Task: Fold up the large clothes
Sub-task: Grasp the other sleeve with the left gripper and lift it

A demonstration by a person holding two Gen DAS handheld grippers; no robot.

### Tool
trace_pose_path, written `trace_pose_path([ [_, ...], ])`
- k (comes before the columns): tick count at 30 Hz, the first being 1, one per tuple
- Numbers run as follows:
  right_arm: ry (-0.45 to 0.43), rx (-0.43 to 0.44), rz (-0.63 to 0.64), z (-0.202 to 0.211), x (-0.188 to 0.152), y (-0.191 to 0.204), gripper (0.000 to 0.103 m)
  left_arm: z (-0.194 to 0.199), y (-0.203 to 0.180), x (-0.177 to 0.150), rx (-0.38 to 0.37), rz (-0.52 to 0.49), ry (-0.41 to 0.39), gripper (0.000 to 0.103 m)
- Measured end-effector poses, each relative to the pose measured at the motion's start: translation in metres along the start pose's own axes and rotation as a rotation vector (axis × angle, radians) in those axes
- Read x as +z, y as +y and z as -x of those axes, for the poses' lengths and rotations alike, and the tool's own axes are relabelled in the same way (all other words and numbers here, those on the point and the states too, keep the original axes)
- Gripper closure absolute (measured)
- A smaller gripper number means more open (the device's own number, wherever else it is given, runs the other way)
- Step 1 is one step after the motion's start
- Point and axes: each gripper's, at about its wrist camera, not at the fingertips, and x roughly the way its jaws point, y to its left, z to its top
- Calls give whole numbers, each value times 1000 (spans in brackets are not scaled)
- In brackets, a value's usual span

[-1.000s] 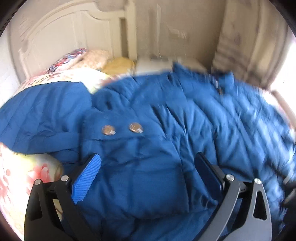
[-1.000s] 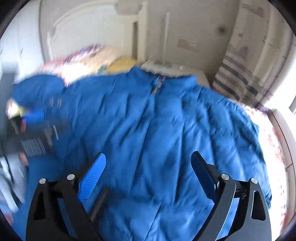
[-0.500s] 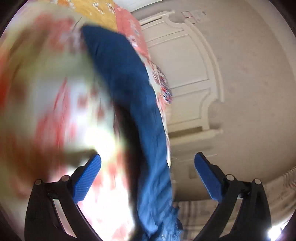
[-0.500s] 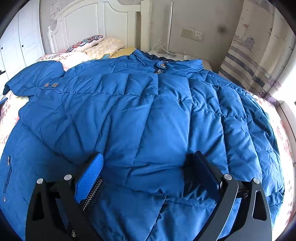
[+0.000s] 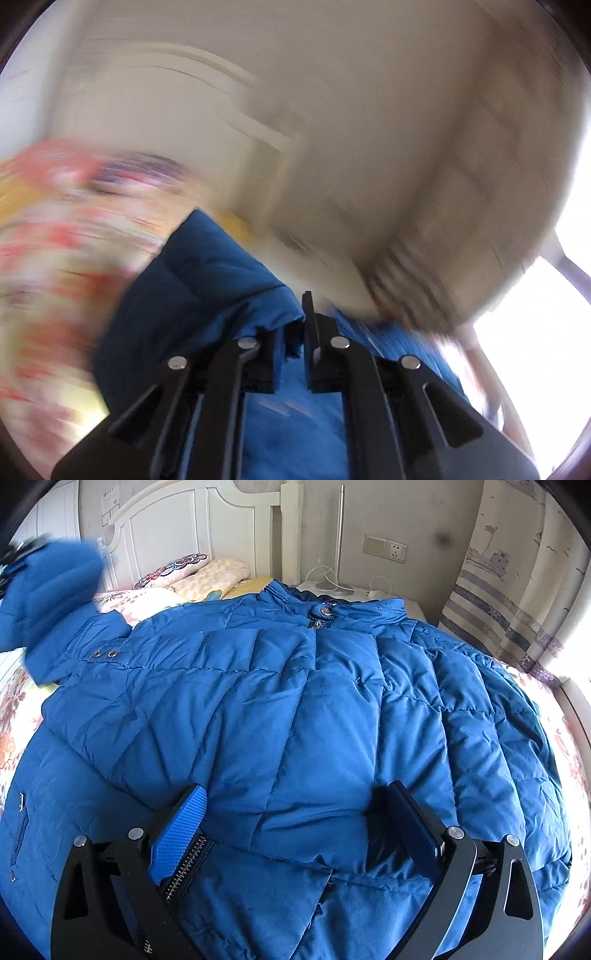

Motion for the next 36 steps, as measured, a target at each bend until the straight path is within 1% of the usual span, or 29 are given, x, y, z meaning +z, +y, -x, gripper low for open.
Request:
trace_pose_path([
  [1,-1,4,-3,0,0,-1,10,-16,-19,-11,-31,-30,51,77],
  [2,-2,9,-8,1,0,-2,10,-44,-46,-33,-79,-80,147,69],
  [3,-2,11,-10,1,0,-2,10,-65,-62,-52,-92,-115,218,52],
  [4,-3,12,-11,1,0,-2,10,-84,-71,-71,-81,-142,280,36],
  [5,-3,14,-12,1,0,-2,10,-100,-76,-86,-58,-162,328,31],
  [6,-4,16,-13,1,0,-3,10,-118,-79,-106,-13,-190,375,30],
  [7,-5,21,-16,1,0,-3,10,-126,-81,-118,18,-225,387,30],
  [9,-4,29,-21,1,0,-4,9,-121,-86,-123,32,-296,394,28],
  [10,-4,33,-24,1,0,-4,9,-117,-87,-121,11,-298,393,27],
  [12,-3,41,-29,1,0,-5,9,-85,-86,-108,-39,-272,341,27],
  [14,-6,49,-36,1,0,-6,9,-46,-83,-96,-134,-245,249,17],
  [15,-7,50,-37,1,0,-6,9,-20,-74,-86,-169,-230,158,2],
  [16,-7,50,-37,1,0,-6,9,0,-70,-81,-169,-214,83,2],
  [17,-7,48,-35,2,0,-5,9,21,-54,-81,-140,-174,15,2],
  [18,-7,47,-34,2,0,-6,9,25,-44,-82,-108,-137,2,2],
  [20,-6,40,-29,2,0,-6,9,30,-9,-91,1,-10,-7,2],
  [21,-6,38,-27,2,0,-6,9,24,13,-97,82,59,19,4],
  [22,-7,34,-25,3,0,-6,9,23,27,-101,137,101,48,7],
  [24,-9,25,-21,3,0,-5,10,12,50,-110,198,167,94,14],
  [25,-9,19,-17,3,0,-4,10,7,55,-114,203,178,122,14],
  [26,-10,14,-14,3,-1,-3,10,6,56,-117,215,168,144,14],
  [28,-11,2,-6,3,-1,-1,10,-9,47,-125,323,72,217,14],
  [29,-10,-2,-3,2,-1,0,10,-13,47,-129,345,53,235,14],
  [30,-10,-6,0,2,-1,0,10,-17,49,-131,352,54,257,14],
  [32,-14,-18,5,3,-1,2,11,-13,55,-128,340,95,260,13],
  [33,-21,-30,10,4,-2,3,11,-12,64,-132,351,123,270,14],
  [34,-39,-50,18,9,-2,6,15,-12,69,-132,336,144,275,15],
  [35,-82,-95,27,17,-3,11,23,-9,72,-134,308,157,261,16],
  [36,-122,-117,35,25,-3,17,26,-3,77,-133,260,181,231,21],
])
